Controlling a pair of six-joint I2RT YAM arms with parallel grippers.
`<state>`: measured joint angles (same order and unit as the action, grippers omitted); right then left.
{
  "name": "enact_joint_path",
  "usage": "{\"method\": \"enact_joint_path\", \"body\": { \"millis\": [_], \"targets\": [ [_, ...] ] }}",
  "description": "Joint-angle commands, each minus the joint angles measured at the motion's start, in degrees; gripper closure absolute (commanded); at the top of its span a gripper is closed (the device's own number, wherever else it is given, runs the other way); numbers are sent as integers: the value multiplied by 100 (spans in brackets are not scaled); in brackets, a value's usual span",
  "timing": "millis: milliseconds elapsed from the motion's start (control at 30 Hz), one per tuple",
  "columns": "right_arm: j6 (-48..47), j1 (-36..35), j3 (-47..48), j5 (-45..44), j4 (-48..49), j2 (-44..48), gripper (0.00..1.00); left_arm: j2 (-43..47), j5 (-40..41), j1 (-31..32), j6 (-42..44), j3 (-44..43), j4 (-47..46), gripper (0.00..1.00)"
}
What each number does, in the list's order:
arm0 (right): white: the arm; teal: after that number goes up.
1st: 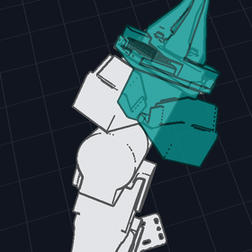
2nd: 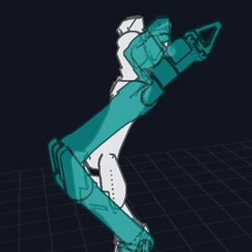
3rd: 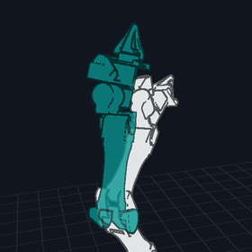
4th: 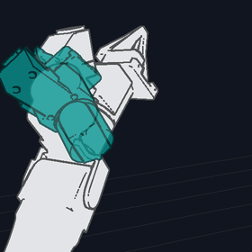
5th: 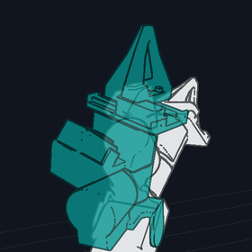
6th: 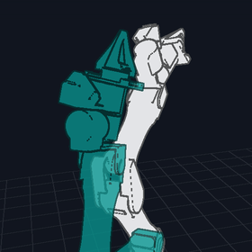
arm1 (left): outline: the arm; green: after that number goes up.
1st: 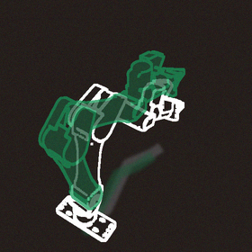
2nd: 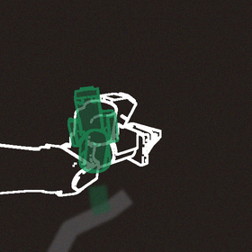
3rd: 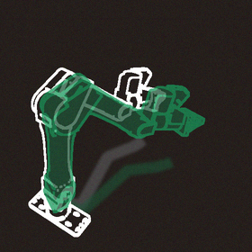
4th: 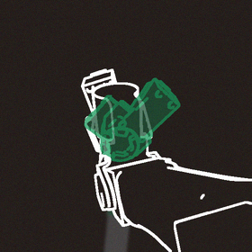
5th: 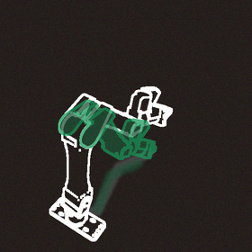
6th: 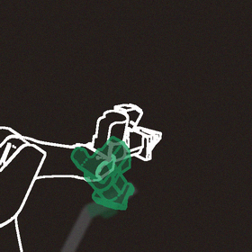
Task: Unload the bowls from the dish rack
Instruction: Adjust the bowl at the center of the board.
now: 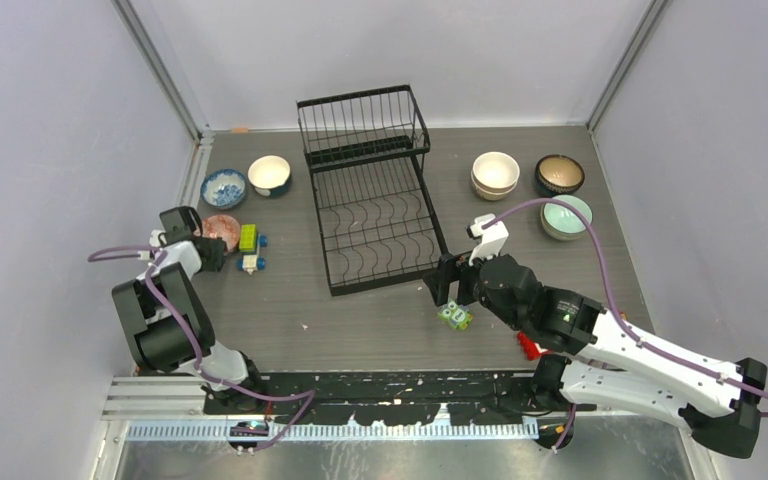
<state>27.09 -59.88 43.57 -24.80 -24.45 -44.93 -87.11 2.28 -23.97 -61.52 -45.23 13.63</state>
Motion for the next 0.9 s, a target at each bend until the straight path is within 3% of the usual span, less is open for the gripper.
{"method": "enact_joint_path", "body": {
  "millis": [0,200,467,567,767,867],
  "targets": [
    [-20,5,35,-148,186,116,16,35,-35,57,-71,-238,-104,72],
    [-8,4,31,-152,177,140,16,57,-70,65,-75,-265,-54,73],
    [0,10,54,-179,116,199,16,118,17,67,-10,-352,187,53],
    [7,8,92,-179,83,216,16,216,83,64,40,-399,343,40],
    [-72,6,205,-269,-53,320,16,824,445,69,383,-679,1101,1],
    [-163,2,303,-379,-138,386,16,1374,553,130,555,-729,1326,0]
  ]
}}
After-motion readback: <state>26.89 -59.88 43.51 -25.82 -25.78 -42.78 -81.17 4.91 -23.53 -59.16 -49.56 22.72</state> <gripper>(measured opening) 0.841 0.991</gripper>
